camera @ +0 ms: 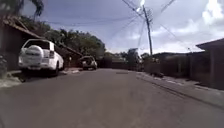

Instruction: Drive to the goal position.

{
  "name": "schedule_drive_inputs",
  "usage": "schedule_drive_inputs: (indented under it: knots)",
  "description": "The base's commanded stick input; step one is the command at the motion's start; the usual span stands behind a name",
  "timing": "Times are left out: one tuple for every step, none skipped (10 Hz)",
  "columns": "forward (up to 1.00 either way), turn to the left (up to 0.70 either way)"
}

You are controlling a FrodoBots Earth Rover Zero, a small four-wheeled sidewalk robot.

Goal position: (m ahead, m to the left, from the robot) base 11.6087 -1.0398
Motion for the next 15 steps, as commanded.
schedule_drive_inputs:
  knots:
    - [0.45,0.0]
    - [0.45,0.0]
    - [0.45,0.0]
    - [0.45,0.0]
    - [0.45,0.0]
    - [0.45,0.0]
    - [0.45,0.0]
    - [0.45,0.0]
    - [0.45,0.0]
    - [0.45,0.0]
    - [0.45,0.0]
    - [0.45,0.0]
    - [0.45,0.0]
    - [0.45,0.0]
    - [0.45,0.0]
